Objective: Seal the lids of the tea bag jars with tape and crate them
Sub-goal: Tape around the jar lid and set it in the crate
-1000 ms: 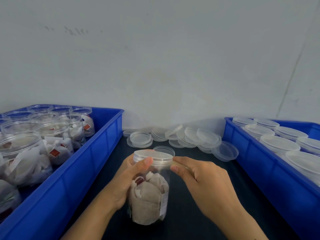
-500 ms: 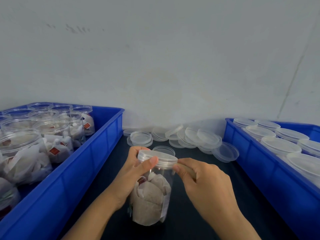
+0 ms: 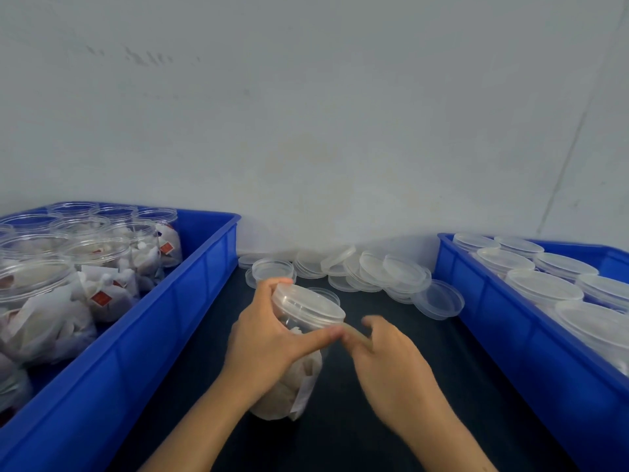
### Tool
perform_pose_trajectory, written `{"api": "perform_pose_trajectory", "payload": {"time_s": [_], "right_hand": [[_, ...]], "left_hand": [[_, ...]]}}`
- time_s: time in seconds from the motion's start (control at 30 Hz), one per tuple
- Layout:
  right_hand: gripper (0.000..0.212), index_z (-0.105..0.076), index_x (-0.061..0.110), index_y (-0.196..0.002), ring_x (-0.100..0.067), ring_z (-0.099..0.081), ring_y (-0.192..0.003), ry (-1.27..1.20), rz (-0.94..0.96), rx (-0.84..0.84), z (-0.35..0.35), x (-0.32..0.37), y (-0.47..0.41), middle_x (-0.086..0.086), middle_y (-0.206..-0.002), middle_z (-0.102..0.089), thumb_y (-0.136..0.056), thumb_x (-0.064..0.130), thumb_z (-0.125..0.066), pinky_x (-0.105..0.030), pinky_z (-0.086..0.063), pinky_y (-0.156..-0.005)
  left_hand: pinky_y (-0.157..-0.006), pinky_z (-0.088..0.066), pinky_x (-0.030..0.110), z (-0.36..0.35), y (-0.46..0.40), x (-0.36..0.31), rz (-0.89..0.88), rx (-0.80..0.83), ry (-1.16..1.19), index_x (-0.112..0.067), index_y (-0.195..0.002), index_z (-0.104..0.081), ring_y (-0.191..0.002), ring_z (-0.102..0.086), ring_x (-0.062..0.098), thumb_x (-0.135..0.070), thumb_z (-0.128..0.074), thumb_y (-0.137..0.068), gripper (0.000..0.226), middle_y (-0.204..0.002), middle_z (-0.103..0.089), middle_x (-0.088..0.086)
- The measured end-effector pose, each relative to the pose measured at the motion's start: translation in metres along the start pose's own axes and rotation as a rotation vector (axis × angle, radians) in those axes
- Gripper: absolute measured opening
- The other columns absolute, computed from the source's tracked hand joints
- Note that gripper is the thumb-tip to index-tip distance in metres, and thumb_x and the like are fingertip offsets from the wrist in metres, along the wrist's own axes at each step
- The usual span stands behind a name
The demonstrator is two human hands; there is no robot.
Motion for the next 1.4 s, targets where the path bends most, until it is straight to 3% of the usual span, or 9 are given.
{"api": "perform_pose_trajectory", "payload": {"time_s": [0.1,0.17,0.27,0.4,0.57,0.67,1.0,1.17,1.4], "right_hand": [[0.048,-0.059,0.011,-0.090,-0.016,-0.052,-0.070,-0.061,-0.047,0.138,-0.001,-0.008,-0.004,0.002,-0.074,-0.053,-0.099,0.053,-0.036,-0.035,-0.047,-0.072],[0.045,-0.061,0.012,-0.093,-0.015,-0.054,-0.072,-0.098,-0.039,0.155,-0.001,-0.010,-0.004,0.002,-0.077,-0.055,-0.099,0.050,-0.037,-0.034,-0.049,-0.076],[0.044,-0.057,0.014,-0.087,-0.010,-0.046,-0.064,-0.114,-0.019,0.127,-0.004,-0.012,-0.004,0.005,-0.071,-0.052,-0.097,0.053,-0.038,-0.030,-0.041,-0.063],[0.040,-0.054,0.013,-0.085,-0.008,-0.038,-0.052,-0.223,0.007,0.190,-0.008,-0.013,-0.005,0.004,-0.062,-0.051,-0.098,0.049,-0.043,-0.025,-0.035,-0.055],[0.034,-0.052,0.001,-0.102,-0.008,-0.051,-0.050,-0.370,0.037,0.338,-0.015,-0.010,-0.004,0.001,-0.062,-0.063,-0.101,0.034,-0.046,-0.018,-0.041,-0.052],[0.027,-0.046,0.006,-0.098,-0.005,-0.042,-0.047,-0.385,-0.023,0.308,-0.017,-0.014,-0.004,0.001,-0.062,-0.056,-0.101,0.033,-0.045,-0.013,-0.032,-0.043],[0.020,-0.042,0.014,-0.076,-0.015,-0.042,-0.062,-0.507,-0.157,0.234,-0.028,-0.023,-0.009,0.002,-0.061,-0.047,-0.093,0.015,-0.053,-0.027,-0.033,-0.057],[0.021,-0.041,0.010,-0.076,-0.013,-0.040,-0.055,-0.618,-0.161,0.229,-0.027,-0.021,-0.011,-0.006,-0.064,-0.046,-0.090,0.001,-0.053,-0.017,-0.030,-0.045],[0.020,-0.044,0.012,-0.075,-0.015,-0.039,-0.056,-0.592,-0.143,0.133,-0.032,-0.026,-0.015,0.000,-0.056,-0.045,-0.091,0.010,-0.056,-0.029,-0.031,-0.055]], "left_hand": [[-0.083,-0.049,0.020,0.000,0.004,-0.005,-0.044,-0.027,-0.103,-0.042,-0.122,-0.041,-0.098,-0.055,-0.006,-0.089,-0.067,-0.032,0.105,-0.108,-0.056,-0.024],[-0.086,-0.050,0.024,0.001,0.005,-0.007,-0.068,-0.032,-0.153,-0.040,-0.125,-0.039,-0.101,-0.055,-0.001,-0.091,-0.061,-0.033,0.107,-0.111,-0.054,-0.022],[-0.090,-0.051,0.030,0.002,0.009,-0.012,-0.104,-0.044,-0.235,-0.035,-0.131,-0.039,-0.106,-0.055,0.003,-0.090,-0.056,-0.036,0.112,-0.116,-0.055,-0.018],[-0.090,-0.052,0.033,0.002,0.012,-0.018,-0.182,-0.054,-0.271,-0.033,-0.130,-0.040,-0.107,-0.054,0.002,-0.081,-0.069,-0.045,0.102,-0.115,-0.055,-0.019],[-0.092,-0.049,0.030,0.002,0.017,-0.027,-0.266,-0.062,-0.334,-0.035,-0.132,-0.038,-0.106,-0.052,0.000,-0.080,-0.062,-0.045,0.101,-0.116,-0.052,-0.023],[-0.091,-0.049,0.030,0.002,0.017,-0.028,-0.280,-0.074,-0.332,-0.033,-0.133,-0.039,-0.105,-0.052,0.000,-0.074,-0.067,-0.047,0.099,-0.115,-0.052,-0.023],[-0.084,-0.052,0.031,0.005,0.022,-0.033,-0.370,-0.127,-0.389,-0.027,-0.131,-0.044,-0.102,-0.057,0.006,-0.074,-0.066,-0.050,0.096,-0.117,-0.056,-0.016],[-0.085,-0.053,0.037,0.007,0.023,-0.041,-0.433,-0.152,-0.387,-0.022,-0.132,-0.045,-0.105,-0.058,0.010,-0.071,-0.068,-0.053,0.096,-0.121,-0.056,-0.012],[-0.082,-0.054,0.037,0.007,0.025,-0.043,-0.463,-0.182,-0.461,-0.016,-0.129,-0.049,-0.102,-0.061,0.017,-0.064,-0.072,-0.052,0.094,-0.120,-0.059,-0.007]]}}
Point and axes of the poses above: each hand's wrist, its own y-axis away from the middle knuckle, its own z-axis out of the back of the hand, x = y × z, the point moved 6 cm from there along -y, towards the middle knuckle
